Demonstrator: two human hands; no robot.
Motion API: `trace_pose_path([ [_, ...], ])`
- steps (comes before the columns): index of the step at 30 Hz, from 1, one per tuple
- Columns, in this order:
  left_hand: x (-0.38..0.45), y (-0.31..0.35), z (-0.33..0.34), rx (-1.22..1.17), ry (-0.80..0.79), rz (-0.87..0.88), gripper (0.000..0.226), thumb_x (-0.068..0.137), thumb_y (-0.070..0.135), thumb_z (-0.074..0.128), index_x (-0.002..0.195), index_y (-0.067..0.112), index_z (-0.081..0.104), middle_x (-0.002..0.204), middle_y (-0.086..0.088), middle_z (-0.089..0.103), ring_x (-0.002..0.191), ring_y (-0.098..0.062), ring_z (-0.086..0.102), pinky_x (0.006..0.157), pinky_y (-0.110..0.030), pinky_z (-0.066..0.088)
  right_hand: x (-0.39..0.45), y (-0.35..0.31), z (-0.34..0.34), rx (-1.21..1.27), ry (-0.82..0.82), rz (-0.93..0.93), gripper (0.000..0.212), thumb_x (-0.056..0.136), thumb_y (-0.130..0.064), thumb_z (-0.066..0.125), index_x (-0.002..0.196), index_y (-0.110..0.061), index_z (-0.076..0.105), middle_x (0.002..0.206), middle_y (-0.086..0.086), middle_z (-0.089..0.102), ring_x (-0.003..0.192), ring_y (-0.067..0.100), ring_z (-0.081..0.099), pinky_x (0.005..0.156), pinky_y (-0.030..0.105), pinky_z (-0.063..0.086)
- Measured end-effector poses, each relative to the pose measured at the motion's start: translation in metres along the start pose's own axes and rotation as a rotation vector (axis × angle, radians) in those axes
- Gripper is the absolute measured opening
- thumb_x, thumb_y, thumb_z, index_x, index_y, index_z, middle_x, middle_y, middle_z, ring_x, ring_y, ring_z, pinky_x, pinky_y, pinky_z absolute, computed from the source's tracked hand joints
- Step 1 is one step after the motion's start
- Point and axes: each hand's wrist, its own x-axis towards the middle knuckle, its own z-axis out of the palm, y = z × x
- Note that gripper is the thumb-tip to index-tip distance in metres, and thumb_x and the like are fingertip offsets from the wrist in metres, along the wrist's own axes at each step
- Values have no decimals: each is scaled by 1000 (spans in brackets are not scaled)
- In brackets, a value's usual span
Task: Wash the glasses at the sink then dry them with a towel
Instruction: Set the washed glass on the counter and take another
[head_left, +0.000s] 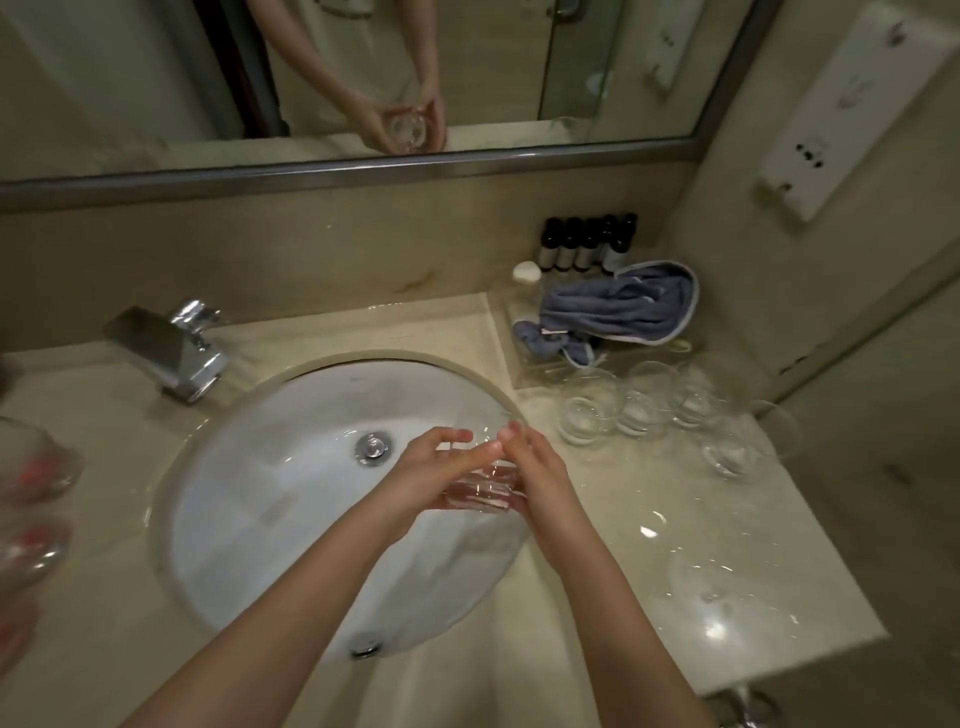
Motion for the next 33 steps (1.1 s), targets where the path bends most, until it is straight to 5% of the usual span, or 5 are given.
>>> trace_pose_path([
  [3, 5, 9, 35, 126, -71, 79, 78, 56, 49, 90, 121, 23, 57, 108, -4, 71, 94, -16, 71, 78, -34, 56, -17, -6, -44, 48, 24, -70, 42, 91, -34, 62, 130, -25, 50, 103, -6, 72, 90, 8, 70, 77, 25, 54],
  [8, 17, 16, 88, 291, -173, 207, 59, 68, 28, 85, 122, 28, 60, 112, 3, 60, 94, -7, 62, 69, -12, 47, -34, -6, -105, 91, 128, -151, 54, 76, -30, 77, 123, -16, 56, 113, 1, 68, 93, 7, 68, 73, 20, 50],
  [11, 27, 17, 116, 406, -211, 293, 66, 67, 21, 87, 125, 30, 56, 115, 5, 63, 104, -4, 59, 85, -17, 49, -41, -7, -136, 78, 196, -217, 56, 68, -22, 83, 120, -22, 61, 113, 0, 61, 90, 4, 66, 73, 18, 51],
  [22, 57, 18, 173, 670, -208, 484, 86, 58, 18, 93, 134, 18, 52, 119, 2, 61, 111, -8, 58, 92, -13, 49, -38, -3, -199, -111, 313, -287, 70, 68, -6, 84, 128, -29, 57, 118, -7, 63, 104, 8, 62, 78, 12, 50],
  [33, 67, 8, 189, 766, -97, 540, 89, 59, 24, 93, 137, 15, 52, 120, 2, 43, 103, -13, 55, 78, -9, 49, -28, 4, -200, -152, 351, -389, 67, 70, 4, 79, 119, -33, 54, 117, -11, 51, 104, -4, 54, 77, 7, 48],
])
